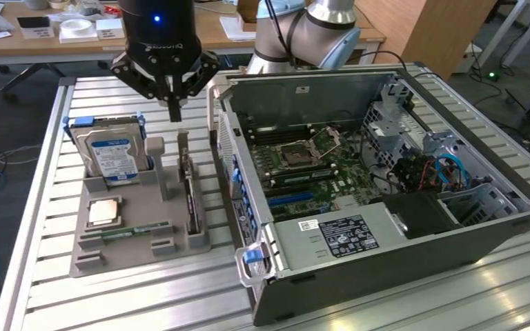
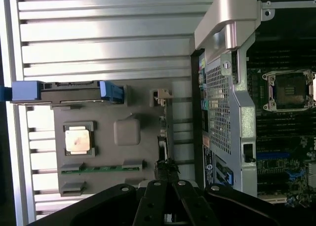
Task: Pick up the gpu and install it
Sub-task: 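Reach for the gpu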
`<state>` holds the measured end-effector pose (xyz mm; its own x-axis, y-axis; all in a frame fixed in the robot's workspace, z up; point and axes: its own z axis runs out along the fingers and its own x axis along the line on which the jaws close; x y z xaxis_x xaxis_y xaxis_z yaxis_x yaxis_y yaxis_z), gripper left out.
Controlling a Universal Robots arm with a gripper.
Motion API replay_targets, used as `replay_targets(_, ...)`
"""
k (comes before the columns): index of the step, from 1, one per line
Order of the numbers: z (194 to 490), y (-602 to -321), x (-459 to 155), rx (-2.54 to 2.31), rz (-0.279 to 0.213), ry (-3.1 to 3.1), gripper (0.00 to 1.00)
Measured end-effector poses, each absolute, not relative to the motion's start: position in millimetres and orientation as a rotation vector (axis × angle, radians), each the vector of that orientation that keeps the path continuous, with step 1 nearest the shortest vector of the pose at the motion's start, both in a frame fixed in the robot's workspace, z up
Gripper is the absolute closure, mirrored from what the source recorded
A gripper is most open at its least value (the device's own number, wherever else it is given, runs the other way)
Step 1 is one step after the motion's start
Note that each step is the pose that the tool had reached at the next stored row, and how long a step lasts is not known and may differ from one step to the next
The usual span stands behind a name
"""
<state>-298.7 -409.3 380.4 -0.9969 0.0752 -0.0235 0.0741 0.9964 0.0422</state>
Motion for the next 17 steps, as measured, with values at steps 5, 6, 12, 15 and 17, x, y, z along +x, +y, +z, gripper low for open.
replay_targets(5, 380, -416, -299, 0.116, 0.061, 3.114, 0.89)
replay_targets(6, 380, -418, -299, 0.117, 0.06, 3.114, 0.89)
replay_targets(12, 380, -425, -299, 0.116, 0.057, 3.114, 0.89)
replay_targets(15, 380, -426, -299, 0.116, 0.056, 3.114, 0.89)
replay_targets(17, 380, -426, -299, 0.117, 0.056, 3.114, 0.89)
